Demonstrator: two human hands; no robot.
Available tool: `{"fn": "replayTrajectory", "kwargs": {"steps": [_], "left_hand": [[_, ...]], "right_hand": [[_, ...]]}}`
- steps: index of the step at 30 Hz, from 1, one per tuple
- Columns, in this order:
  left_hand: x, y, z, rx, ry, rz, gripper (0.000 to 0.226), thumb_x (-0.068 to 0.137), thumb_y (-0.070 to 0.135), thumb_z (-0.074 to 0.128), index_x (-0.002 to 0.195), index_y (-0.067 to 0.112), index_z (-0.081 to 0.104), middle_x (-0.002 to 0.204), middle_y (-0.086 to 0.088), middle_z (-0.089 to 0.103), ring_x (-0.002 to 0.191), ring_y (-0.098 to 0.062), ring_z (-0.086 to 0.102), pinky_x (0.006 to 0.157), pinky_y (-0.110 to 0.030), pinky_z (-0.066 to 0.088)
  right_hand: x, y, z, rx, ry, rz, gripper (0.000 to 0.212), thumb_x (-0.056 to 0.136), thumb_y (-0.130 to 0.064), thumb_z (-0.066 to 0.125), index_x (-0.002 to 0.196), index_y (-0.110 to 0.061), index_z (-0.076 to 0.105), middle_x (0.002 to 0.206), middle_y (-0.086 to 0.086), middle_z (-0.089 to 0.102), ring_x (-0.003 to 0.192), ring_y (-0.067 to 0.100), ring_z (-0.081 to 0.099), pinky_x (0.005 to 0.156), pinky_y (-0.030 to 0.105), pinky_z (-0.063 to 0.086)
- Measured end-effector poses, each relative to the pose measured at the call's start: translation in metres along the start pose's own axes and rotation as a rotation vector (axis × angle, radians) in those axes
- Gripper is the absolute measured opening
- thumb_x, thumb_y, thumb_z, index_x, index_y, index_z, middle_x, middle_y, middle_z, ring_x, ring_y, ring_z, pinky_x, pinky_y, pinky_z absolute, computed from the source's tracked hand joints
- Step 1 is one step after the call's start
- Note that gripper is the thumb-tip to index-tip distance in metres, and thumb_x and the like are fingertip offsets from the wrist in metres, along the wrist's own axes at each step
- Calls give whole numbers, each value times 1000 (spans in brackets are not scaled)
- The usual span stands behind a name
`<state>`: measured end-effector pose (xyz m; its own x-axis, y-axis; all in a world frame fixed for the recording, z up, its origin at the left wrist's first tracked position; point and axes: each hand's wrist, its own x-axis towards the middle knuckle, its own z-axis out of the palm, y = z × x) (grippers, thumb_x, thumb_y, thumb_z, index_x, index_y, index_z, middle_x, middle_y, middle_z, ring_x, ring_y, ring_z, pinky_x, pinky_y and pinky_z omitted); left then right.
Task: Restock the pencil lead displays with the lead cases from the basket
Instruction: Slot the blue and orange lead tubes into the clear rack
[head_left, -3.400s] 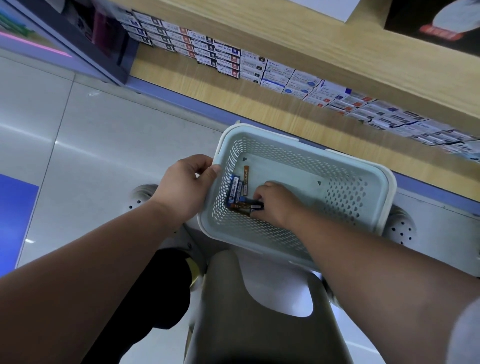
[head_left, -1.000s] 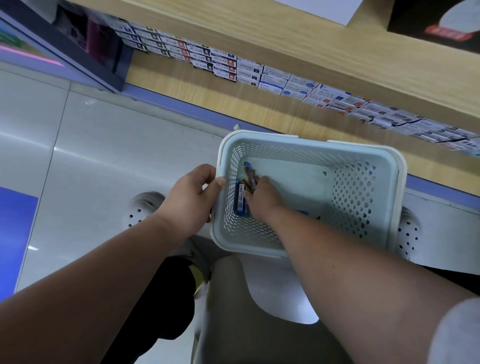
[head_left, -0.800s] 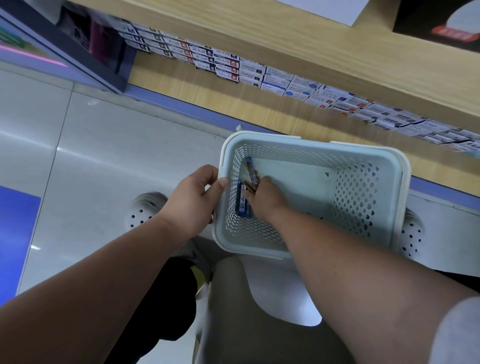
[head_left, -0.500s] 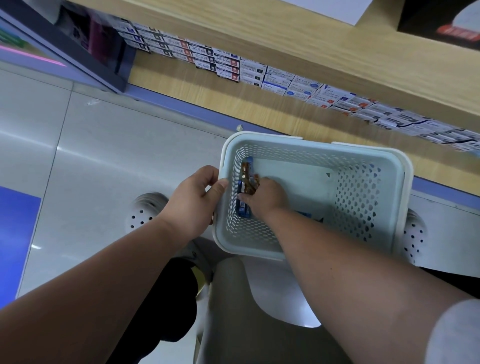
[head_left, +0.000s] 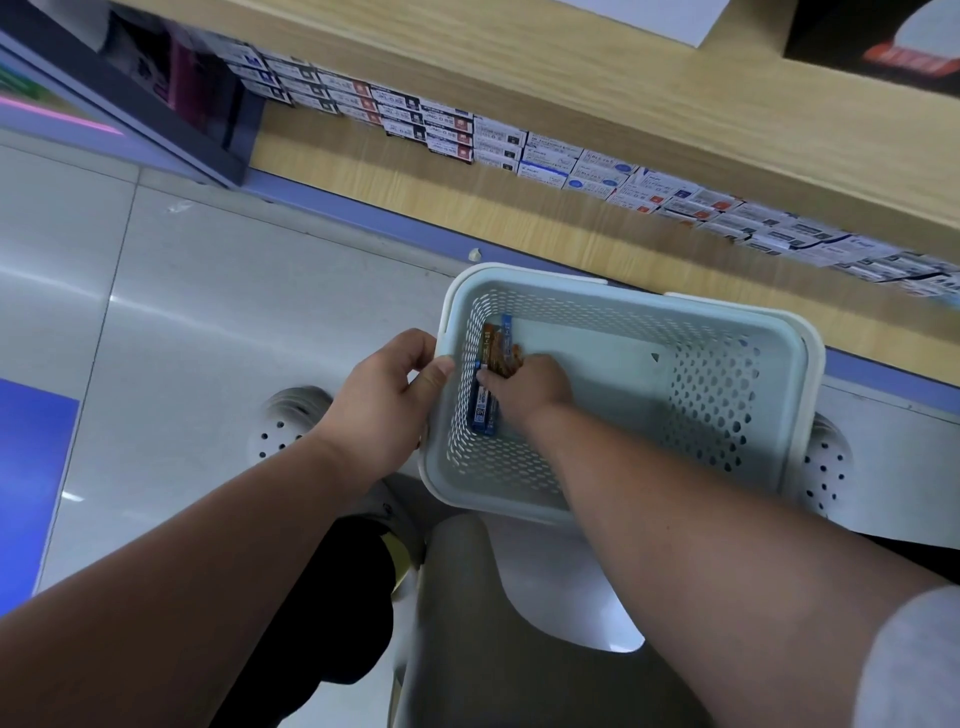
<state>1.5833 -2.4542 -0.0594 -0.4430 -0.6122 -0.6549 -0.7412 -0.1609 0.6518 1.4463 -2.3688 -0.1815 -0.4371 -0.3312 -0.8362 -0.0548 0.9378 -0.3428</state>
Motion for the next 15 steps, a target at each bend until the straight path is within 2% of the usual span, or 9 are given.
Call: {"fn": "replayTrajectory", "kwargs": {"steps": [3,6,9,11,15], "left_hand": [[-1,0,2,-23,-5,-8,20,102,29,51,92,12,56,70,-12,61,54,-16,54,52,-31,50],[-1,-1,3,-32,-9,-14,20,103,30,51,93,13,57,73,-17,63,55,-19,55,53,-31,50],[0,0,2,-31,-16,-16,21,103,31,51,94,12,56,73,-17,63,55,-21,55,54,-33,50],[-1,0,2,-29,-13,-19,21,103,30,51,93,13,56,67,-12,61,54,-20,54,52,-30,48],[-1,0,2,-27,-14,-24,20,103,32,50,93,15,56,68,-13,62,55,-19,55,53,-31,49]], "right_hand": [[3,0,1,54,22,39,50,86,-49,75,106,-3,73,99,12,74,86,30,68,67,28,45],[4,-1,3,76,33,51,48,88,-48,74,108,-4,73,100,12,74,83,29,67,67,27,43],[2,-2,3,10,10,-7,41,91,-44,71,109,-7,73,100,11,73,87,29,67,69,26,42],[0,-3,2,-66,7,-48,39,92,-43,69,106,-7,72,94,9,69,90,30,66,70,27,41],[-8,-2,4,-149,53,-97,32,95,-41,67,99,-9,67,88,5,60,81,25,55,70,27,38]]}}
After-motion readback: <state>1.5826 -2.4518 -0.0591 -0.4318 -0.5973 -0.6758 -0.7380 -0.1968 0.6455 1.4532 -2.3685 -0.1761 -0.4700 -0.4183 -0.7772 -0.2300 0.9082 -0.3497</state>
